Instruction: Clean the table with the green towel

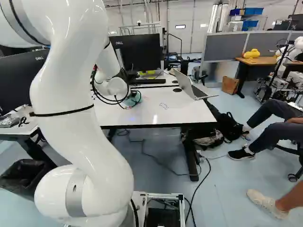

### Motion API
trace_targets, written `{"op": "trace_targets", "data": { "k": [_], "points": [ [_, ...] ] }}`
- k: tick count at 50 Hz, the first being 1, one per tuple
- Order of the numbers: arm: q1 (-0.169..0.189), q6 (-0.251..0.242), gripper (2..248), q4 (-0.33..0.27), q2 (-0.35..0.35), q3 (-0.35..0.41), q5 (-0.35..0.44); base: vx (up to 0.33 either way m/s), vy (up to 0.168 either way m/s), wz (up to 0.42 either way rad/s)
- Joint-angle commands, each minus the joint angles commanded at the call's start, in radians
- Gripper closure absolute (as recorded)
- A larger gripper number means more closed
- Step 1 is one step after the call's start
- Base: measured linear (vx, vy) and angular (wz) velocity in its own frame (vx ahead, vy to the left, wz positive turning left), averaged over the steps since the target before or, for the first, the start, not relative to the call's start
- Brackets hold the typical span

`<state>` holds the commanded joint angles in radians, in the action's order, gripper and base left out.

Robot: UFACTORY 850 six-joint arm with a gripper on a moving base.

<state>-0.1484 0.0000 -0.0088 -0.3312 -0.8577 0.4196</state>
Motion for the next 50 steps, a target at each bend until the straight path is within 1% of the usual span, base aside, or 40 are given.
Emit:
{"op": "trace_targets", "data": {
  "k": [14, 31, 50],
  "points": [
    [0.0, 0.0, 210, 0.0, 0.0, 0.0, -0.002, 0.0, 0.0, 0.0],
    [0.0, 0.0, 210, 0.0, 0.0, 0.0, -0.047, 0.0, 0.0, 0.0],
    [0.0, 0.0, 210, 0.0, 0.0, 0.0, -0.062, 0.0, 0.0, 0.0]
  ]
}}
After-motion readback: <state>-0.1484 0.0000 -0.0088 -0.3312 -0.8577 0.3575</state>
